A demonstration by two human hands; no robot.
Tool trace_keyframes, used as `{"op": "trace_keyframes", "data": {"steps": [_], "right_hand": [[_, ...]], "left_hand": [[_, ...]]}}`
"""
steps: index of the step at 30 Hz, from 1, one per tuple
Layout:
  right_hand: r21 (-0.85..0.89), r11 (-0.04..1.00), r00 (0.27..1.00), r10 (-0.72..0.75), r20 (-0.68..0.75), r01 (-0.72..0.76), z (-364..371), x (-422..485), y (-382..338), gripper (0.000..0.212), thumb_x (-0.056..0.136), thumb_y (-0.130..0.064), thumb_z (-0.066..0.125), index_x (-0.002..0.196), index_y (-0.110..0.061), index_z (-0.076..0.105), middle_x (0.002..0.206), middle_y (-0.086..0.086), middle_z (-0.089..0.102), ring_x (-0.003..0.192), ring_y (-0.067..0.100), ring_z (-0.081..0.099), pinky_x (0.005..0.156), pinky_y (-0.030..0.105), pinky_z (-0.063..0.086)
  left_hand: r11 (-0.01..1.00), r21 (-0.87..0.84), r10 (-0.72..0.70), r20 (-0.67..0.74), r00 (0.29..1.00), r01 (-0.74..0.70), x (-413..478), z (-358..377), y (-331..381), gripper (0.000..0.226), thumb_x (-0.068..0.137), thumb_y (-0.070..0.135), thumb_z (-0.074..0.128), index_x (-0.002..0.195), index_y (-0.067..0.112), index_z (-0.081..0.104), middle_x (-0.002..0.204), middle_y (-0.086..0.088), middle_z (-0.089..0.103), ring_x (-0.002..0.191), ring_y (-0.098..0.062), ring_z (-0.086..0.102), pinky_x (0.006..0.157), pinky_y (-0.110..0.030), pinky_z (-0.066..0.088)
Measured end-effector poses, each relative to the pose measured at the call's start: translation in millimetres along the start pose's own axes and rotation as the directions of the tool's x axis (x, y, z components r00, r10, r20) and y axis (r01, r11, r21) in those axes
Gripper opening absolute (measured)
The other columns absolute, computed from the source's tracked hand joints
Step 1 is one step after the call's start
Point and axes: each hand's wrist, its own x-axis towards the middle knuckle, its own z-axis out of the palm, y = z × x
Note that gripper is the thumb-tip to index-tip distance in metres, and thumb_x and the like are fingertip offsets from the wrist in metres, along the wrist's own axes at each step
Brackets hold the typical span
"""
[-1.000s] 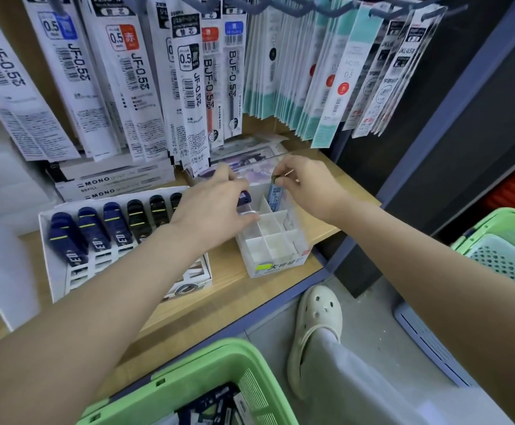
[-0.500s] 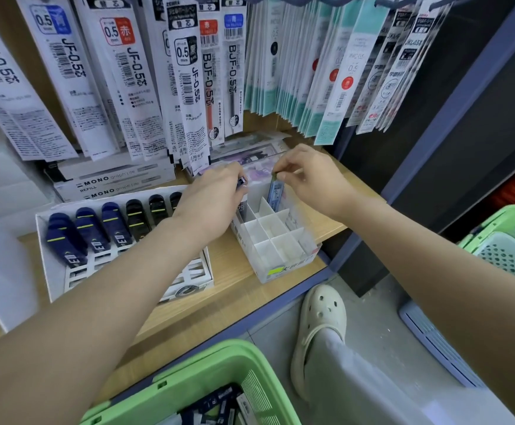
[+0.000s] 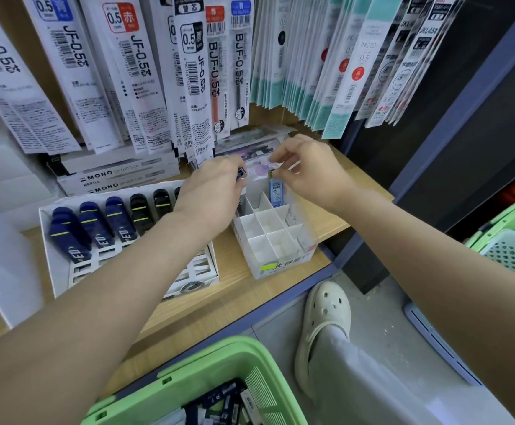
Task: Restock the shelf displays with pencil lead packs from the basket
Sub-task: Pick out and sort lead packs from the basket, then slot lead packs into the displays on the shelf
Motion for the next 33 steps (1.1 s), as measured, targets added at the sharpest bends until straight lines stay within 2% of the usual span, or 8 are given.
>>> {"op": "trace_keyframes", "data": {"steps": [6,11,15,18,21,25,29,33], "right_hand": [[-0.077,0.997,1.0,-0.016,0.019,0.018,0.7,-7.9,-2.2,0.015,0.086,-0.013,0.062,0.101,-0.015,0.064,0.098,-0.005,0.054,0.098,0.013,0.056,0.09,0.037,0.048],[-0.116,0.993,1.0,0.019,0.024,-0.016,-1.8,-17.2,-8.7,0.029,0.09,-0.015,0.059,0.118,-0.016,0.057,0.124,0.002,0.053,0.111,0.018,0.054,0.093,0.038,0.046],[-0.132,0.991,1.0,0.009,-0.025,-0.012,-10.1,-30.3,-25.2,0.034,0.093,-0.011,0.053,0.127,-0.013,0.05,0.132,0.004,0.044,0.122,0.019,0.044,0.097,0.029,0.038],[-0.016,0.999,0.996,-0.036,-0.08,0.035,-14.4,-46.2,-49.9,0.03,0.092,-0.005,0.051,0.121,-0.012,0.053,0.12,0.003,0.05,0.106,0.015,0.052,0.089,0.025,0.043],[0.219,0.976,0.999,-0.028,0.022,0.022,-13.9,-68.5,-75.6,0.029,0.091,-0.006,0.054,0.119,-0.015,0.054,0.108,-0.002,0.057,0.088,0.009,0.056,0.076,0.014,0.045],[0.392,0.919,0.985,-0.024,0.17,-0.045,-14.5,-88.8,-89.4,0.028,0.09,-0.012,0.061,0.114,-0.024,0.055,0.103,-0.005,0.058,0.083,0.007,0.058,0.072,0.014,0.048],[0.518,0.85,0.985,0.01,0.173,-0.099,-26.2,-94.5,-95.2,0.021,0.086,-0.013,0.066,0.095,-0.029,0.057,0.102,-0.003,0.061,0.081,0.013,0.063,0.075,0.022,0.053],[0.521,0.848,0.971,-0.036,0.235,-0.095,-33.1,-98.6,-100.8,0.025,0.086,-0.006,0.064,0.093,-0.029,0.058,0.088,-0.006,0.06,0.069,0.008,0.058,0.069,0.021,0.053]], "left_hand": [[0.999,-0.024,-0.022,-0.004,1.0,0.022,-10.6,-5.5,5.7,0.03,0.096,0.019,0.051,0.124,0.014,0.043,0.127,-0.007,0.047,0.113,-0.026,0.05,0.085,-0.04,0.046],[0.999,-0.033,-0.042,-0.019,0.999,0.041,-25.8,-19.1,10.8,0.032,0.095,0.022,0.052,0.124,0.014,0.04,0.125,-0.007,0.047,0.106,-0.027,0.054,0.081,-0.041,0.048],[0.989,-0.124,-0.089,-0.049,0.995,0.082,-37.9,-28.2,11.0,0.024,0.093,0.019,0.053,0.111,0.014,0.038,0.113,-0.006,0.05,0.09,-0.025,0.055,0.072,-0.038,0.046],[0.911,-0.364,-0.196,0.03,0.98,0.194,-46.7,-33.3,16.3,0.025,0.092,0.016,0.052,0.104,0.014,0.03,0.098,-0.005,0.051,0.074,-0.015,0.051,0.063,-0.031,0.04],[0.773,-0.545,-0.234,0.231,0.944,0.325,-57.4,-38.3,23.1,0.028,0.091,0.005,0.049,0.104,0.012,0.025,0.085,-0.003,0.043,0.069,-0.012,0.042,0.059,-0.027,0.034],[0.709,-0.572,-0.203,0.395,0.896,0.413,-71.6,-43.6,25.4,0.033,0.087,-0.002,0.047,0.104,0.013,0.024,0.083,-0.004,0.036,0.065,-0.012,0.036,0.055,-0.026,0.03],[0.67,-0.606,-0.154,0.452,0.879,0.429,-82.8,-50.6,27.3,0.03,0.085,-0.005,0.046,0.088,0.02,0.03,0.078,-0.001,0.047,0.06,-0.014,0.039,0.051,-0.024,0.032],[0.673,-0.629,-0.057,0.48,0.875,0.389,-91.6,-54.5,30.4,0.028,0.09,0.0,0.048,0.089,0.022,0.031,0.071,-0.001,0.048,0.057,-0.011,0.044,0.055,-0.023,0.037]]}}
